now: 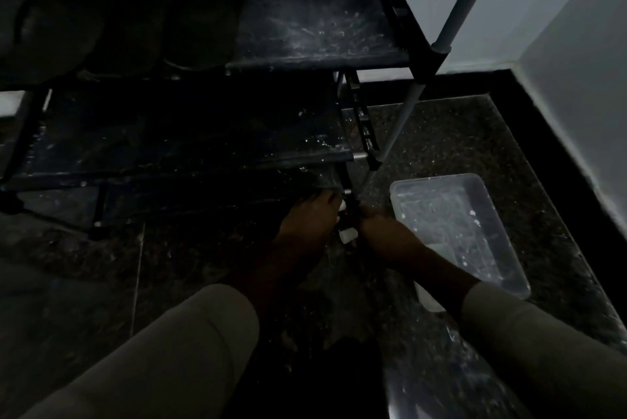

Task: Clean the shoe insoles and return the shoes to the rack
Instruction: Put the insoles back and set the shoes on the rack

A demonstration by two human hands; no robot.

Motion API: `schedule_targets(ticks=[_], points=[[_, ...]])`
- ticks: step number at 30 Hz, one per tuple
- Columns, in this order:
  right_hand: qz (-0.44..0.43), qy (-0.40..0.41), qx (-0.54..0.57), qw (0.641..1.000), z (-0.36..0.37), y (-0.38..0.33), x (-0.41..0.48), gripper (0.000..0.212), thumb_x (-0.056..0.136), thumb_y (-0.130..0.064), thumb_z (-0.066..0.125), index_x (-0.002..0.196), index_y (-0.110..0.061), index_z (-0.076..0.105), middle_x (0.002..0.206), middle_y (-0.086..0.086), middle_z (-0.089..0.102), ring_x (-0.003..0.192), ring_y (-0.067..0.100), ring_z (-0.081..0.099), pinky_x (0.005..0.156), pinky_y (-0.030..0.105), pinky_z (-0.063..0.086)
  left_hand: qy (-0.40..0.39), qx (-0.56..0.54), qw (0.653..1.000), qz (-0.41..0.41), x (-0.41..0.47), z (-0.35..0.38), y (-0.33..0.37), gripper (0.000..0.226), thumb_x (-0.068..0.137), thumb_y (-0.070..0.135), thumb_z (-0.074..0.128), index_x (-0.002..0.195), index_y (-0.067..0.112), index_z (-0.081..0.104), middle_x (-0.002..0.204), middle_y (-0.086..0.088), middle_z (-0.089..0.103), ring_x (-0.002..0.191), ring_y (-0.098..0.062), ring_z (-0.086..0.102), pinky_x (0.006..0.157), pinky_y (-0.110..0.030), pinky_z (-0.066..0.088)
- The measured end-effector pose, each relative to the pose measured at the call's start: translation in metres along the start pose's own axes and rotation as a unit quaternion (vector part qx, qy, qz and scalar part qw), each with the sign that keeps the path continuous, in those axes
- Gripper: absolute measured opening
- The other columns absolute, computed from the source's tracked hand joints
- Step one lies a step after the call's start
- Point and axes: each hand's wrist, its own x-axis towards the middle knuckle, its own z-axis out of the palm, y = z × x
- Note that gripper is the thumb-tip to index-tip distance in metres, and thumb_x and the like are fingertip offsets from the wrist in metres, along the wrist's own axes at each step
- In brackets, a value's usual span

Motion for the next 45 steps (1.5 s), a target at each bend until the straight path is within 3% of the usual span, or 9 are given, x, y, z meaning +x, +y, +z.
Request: schedule_targets(ticks=[6, 11, 19, 23, 26, 33, 37, 41, 45], points=[[-0.009, -0.012, -0.044, 0.999, 0.014, 0.007, 0.016, 0.05, 0.101, -0.025, 0.057, 0.149, -0.018, 0.046, 0.147, 0.015, 0.051, 0.131, 0.031, 0.054, 0.107, 0.045, 0.045, -0.043, 0.024, 0.998, 0.027, 0.028, 0.02, -0.001, 0.051, 0.092, 0.026, 0.064, 0.139, 0.013, 0.05, 0.144, -0.01, 0.043, 0.129, -0.031, 0.05, 0.102, -0.041, 0.048], [-0.021, 0.01, -0.083, 0.996, 0.021, 0.009, 0.019, 0.044, 0.103, -0.029, 0.05, 0.146, -0.02, 0.049, 0.139, 0.013, 0.059, 0.126, 0.031, 0.056, 0.101, 0.044, 0.049, -0.015, -0.026, 0.999, -0.011, 0.031, 0.026, 0.003, 0.041, 0.092, 0.023, 0.061, 0.131, 0.012, 0.053, 0.136, -0.011, 0.048, 0.117, -0.031, 0.058, 0.092, -0.04, 0.05], [-0.004, 0.017, -0.063, 0.998, 0.026, 0.011, 0.02, 0.035, 0.103, -0.031, 0.049, 0.133, -0.014, 0.06, 0.131, 0.013, 0.064, 0.12, 0.032, 0.061, 0.098, 0.041, 0.048, -0.022, -0.038, 0.996, -0.082, 0.037, 0.029, 0.02, 0.055, 0.097, 0.02, 0.056, 0.148, 0.017, 0.038, 0.146, -0.013, 0.041, 0.123, -0.036, 0.056, 0.098, -0.043, 0.05], [0.015, -0.001, -0.043, 0.999, 0.023, 0.015, 0.014, 0.04, 0.104, -0.026, 0.049, 0.141, -0.01, 0.054, 0.135, 0.019, 0.06, 0.123, 0.037, 0.059, 0.103, 0.046, 0.047, 0.005, -0.123, 0.987, -0.106, 0.033, 0.02, 0.026, 0.047, 0.097, 0.023, 0.053, 0.143, 0.017, 0.046, 0.142, -0.015, 0.05, 0.125, -0.036, 0.055, 0.102, -0.045, 0.048], [0.02, 0.025, -0.015, 0.999, 0.023, 0.024, 0.006, 0.039, 0.099, -0.028, 0.055, 0.137, -0.017, 0.055, 0.126, 0.015, 0.065, 0.111, 0.033, 0.066, 0.093, 0.045, 0.055, 0.017, -0.189, 0.975, -0.118, 0.028, 0.011, 0.029, 0.047, 0.093, 0.017, 0.058, 0.14, 0.018, 0.049, 0.131, -0.013, 0.06, 0.119, -0.034, 0.06, 0.099, -0.044, 0.05], [0.068, 0.117, 0.072, 0.988, -0.004, 0.049, -0.027, 0.031, 0.093, -0.026, 0.066, 0.123, -0.017, 0.065, 0.117, 0.004, 0.065, 0.103, 0.023, 0.066, 0.086, 0.033, 0.052, 0.095, -0.347, 0.914, -0.188, 0.02, -0.007, 0.054, 0.04, 0.093, 0.025, 0.057, 0.133, 0.022, 0.056, 0.11, 0.003, 0.069, 0.097, -0.015, 0.065, 0.087, -0.032, 0.053], [0.148, 0.224, 0.135, 0.954, -0.011, 0.085, -0.044, 0.037, 0.09, -0.019, 0.07, 0.126, -0.013, 0.067, 0.123, 0.006, 0.062, 0.108, 0.023, 0.064, 0.091, 0.029, 0.047, 0.165, -0.418, 0.869, -0.206, 0.025, -0.005, 0.071, 0.045, 0.092, 0.024, 0.065, 0.135, 0.016, 0.055, 0.094, 0.01, 0.066, 0.09, -0.014, 0.068, 0.087, -0.04, 0.058], [0.203, 0.264, 0.163, 0.929, -0.001, 0.131, -0.05, 0.029, 0.087, -0.025, 0.069, 0.111, -0.008, 0.073, 0.109, 0.011, 0.07, 0.104, 0.028, 0.066, 0.087, 0.023, 0.042, 0.231, -0.451, 0.821, -0.263, 0.024, 0.004, 0.099, 0.053, 0.091, 0.027, 0.071, 0.138, 0.02, 0.046, 0.093, 0.011, 0.066, 0.085, -0.009, 0.067, 0.079, -0.035, 0.058], [0.21, 0.297, 0.217, 0.906, -0.003, 0.15, -0.05, 0.04, 0.085, -0.013, 0.076, 0.122, 0.0, 0.069, 0.117, 0.018, 0.072, 0.106, 0.031, 0.069, 0.095, 0.033, 0.05, 0.271, -0.488, 0.781, -0.279, 0.031, 0.019, 0.13, 0.039, 0.088, 0.024, 0.074, 0.115, 0.022, 0.045, 0.087, 0.012, 0.067, 0.074, 0.005, 0.066, 0.079, -0.036, 0.059]])
